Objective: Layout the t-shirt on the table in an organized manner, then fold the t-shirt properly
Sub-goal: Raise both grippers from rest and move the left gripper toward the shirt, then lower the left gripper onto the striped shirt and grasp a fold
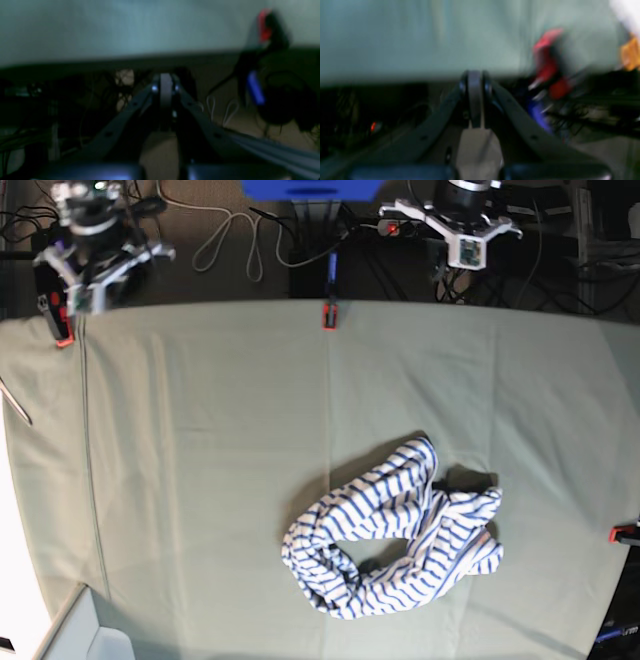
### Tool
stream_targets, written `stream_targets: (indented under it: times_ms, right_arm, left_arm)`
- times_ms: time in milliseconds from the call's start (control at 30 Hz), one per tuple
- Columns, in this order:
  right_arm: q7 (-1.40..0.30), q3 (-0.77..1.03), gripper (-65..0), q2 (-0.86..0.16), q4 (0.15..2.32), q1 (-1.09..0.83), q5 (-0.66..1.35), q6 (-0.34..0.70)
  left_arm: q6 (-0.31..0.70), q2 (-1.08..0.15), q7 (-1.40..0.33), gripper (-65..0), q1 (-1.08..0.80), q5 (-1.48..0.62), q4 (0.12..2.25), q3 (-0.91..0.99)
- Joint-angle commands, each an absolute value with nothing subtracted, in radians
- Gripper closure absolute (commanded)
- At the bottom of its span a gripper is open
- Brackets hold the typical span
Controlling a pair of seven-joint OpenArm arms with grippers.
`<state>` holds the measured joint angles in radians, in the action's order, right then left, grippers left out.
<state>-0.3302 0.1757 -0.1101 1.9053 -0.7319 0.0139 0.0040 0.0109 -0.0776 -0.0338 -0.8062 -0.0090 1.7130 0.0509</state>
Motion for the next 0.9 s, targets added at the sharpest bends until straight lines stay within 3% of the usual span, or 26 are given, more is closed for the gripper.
stream_targets:
  times_ms: [0,133,200,267,400,533,667,867]
  right_arm:
    - [-0.311,0.177,0.0,-0.11,1.951,-0.734,0.015,0.007]
    - [-0.312,0.173,0.0,-0.074,2.029,-0.673,0.015,0.007]
    - [-0.312,0.171,-1.4,-0.056,2.032,-0.639,0.015,0.007]
    - [-0.312,0.166,-5.8,-0.042,2.031,-0.618,0.015,0.025]
    - [-0.312,0.145,-16.5,-0.035,2.031,-0.575,0.013,0.182]
    - [-0.317,0.143,-26.0,-0.016,2.029,-0.55,0.01,0.214]
    - [-0.386,0.143,-30.3,-0.018,2.029,-0.532,0.01,0.216]
    - [-0.423,0.15,-30.7,-0.021,2.017,-0.521,0.01,0.216]
  left_arm:
    - [0.004,-0.076,-0.01,0.0,-0.814,-0.008,1.744,0.071]
    - [0.004,-0.076,-0.016,-0.5,-0.777,-0.008,1.824,0.093]
    - [0.004,-0.076,-0.068,-4.4,-0.748,-0.008,1.871,0.093]
    - [0.004,-0.076,-0.134,-13.0,-0.704,-0.008,1.914,0.093]
    - [0.004,-0.076,-0.203,-30.9,-0.602,-0.008,1.933,0.093]
    - [0.004,-0.076,-0.269,-42.3,-0.478,-0.008,1.919,0.093]
    - [0.002,-0.071,-0.291,-43.3,-0.334,-0.008,1.808,0.084]
    - [0.004,0.016,-0.288,-43.4,-0.12,-0.008,1.529,0.085]
